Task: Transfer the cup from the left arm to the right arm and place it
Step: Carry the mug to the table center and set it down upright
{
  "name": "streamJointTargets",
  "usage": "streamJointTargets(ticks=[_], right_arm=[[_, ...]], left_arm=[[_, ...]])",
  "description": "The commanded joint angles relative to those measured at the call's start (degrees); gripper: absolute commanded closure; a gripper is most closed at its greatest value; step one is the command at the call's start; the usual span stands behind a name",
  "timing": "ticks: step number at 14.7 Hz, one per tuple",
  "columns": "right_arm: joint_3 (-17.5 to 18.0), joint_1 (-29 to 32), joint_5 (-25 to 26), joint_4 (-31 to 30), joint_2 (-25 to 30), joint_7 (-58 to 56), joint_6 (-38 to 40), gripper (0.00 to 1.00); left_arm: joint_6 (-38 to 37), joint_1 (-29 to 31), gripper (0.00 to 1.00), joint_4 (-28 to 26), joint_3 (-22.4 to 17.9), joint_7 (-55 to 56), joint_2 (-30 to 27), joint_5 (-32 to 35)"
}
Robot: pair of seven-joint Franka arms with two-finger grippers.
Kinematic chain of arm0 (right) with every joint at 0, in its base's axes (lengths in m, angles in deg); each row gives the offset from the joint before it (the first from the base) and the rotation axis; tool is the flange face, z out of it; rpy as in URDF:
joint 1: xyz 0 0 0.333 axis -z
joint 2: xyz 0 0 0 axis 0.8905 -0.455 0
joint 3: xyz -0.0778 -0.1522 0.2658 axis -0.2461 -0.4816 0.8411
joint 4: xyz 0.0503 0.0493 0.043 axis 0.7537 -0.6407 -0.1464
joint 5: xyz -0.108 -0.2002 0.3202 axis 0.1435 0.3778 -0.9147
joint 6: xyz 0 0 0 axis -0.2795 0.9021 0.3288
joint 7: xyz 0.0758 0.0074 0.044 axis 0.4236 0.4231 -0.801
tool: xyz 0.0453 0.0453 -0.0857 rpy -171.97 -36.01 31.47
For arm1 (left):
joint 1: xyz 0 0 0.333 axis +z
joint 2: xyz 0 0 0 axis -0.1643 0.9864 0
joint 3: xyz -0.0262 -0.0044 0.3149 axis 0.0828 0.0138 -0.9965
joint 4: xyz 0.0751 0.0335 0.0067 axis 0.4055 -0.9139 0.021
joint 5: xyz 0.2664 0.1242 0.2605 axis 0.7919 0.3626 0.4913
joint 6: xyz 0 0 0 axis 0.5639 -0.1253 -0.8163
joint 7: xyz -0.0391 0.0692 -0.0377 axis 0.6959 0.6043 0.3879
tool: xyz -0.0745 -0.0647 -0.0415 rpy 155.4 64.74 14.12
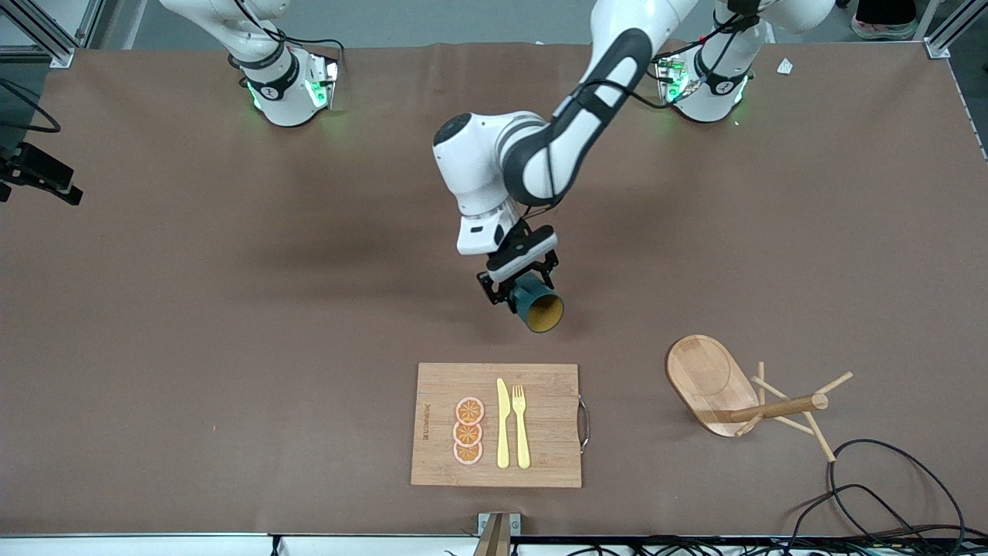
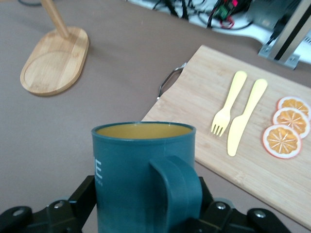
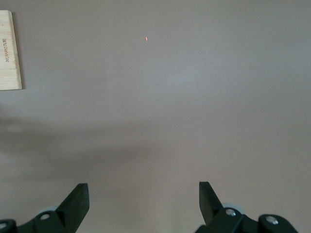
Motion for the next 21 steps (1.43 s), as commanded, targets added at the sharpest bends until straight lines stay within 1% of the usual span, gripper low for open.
streamJointTargets(ticks=[1, 3, 5, 8, 9, 10, 11, 13, 14, 16, 19, 21], right_arm=[[0.7, 1.17, -0.14, -0.54, 0.38, -0.89, -0.43, 0.0], [0.7, 1.26, -0.14, -0.63, 0.38, -0.89, -0.43, 0.0], [0.7, 1.43, -0.14, -0.63, 0.38, -0.89, -0.43, 0.0], [0.7, 1.43, -0.14, -0.63, 0.38, -0.89, -0.43, 0.0], [0.7, 1.43, -0.14, -0.63, 0.38, -0.89, -0.34, 0.0], [0.7, 1.52, -0.14, -0.63, 0.38, -0.89, -0.43, 0.0], [0.7, 1.52, -0.14, -0.63, 0.38, -0.89, -0.43, 0.0], [0.7, 1.7, -0.14, -0.63, 0.38, -0.89, -0.43, 0.0], [0.7, 1.7, -0.14, -0.63, 0.38, -0.89, -0.43, 0.0], [0.7, 1.7, -0.14, -0.63, 0.38, -0.89, -0.43, 0.0], [0.7, 1.7, -0.14, -0.63, 0.38, -0.89, -0.43, 0.0], [0.7, 1.7, -0.14, -0.63, 0.38, -0.89, -0.43, 0.0]], left_arm=[[-3.97, -4.07, 0.24, 0.85, -0.65, 5.42, 2.99, 8.5], [-4.69, -6.71, 0.24, 0.93, -0.83, 12.07, 7.38, 15.97], [-4.86, -7.77, 0.24, 0.93, -0.74, 17.28, 8.63, 20.65], [-6.7, -10.41, 0.23, 0.67, -0.74, 17.74, 9.51, 23.73], [-6.97, -10.94, 0.23, 0.67, -0.74, 17.91, 9.95, 26.18], [-6.97, -11.46, 0.23, 0.76, -0.65, 18.26, 11.43, 29.95], [-6.97, -12.6, 0.23, 1.45, -0.56, 19.14, 13.19, 31.72], [-6.97, -14.62, 0.23, 1.9, -0.83, 21.6, 14.08, 33.31], [-6.97, -14.98, 0.23, 1.81, -0.65, 21.61, 14.35, 35.93], [-6.97, -15.68, 0.23, 1.9, -0.65, 22.3, 16.88, 42.52], [-6.97, -16.3, 0.22, 1.9, -0.65, 29.23, 19.35, 50.61], [-7.84, -16.74, 0.2, 1.72, -0.65, 32.84, 20.67, 54.32]])
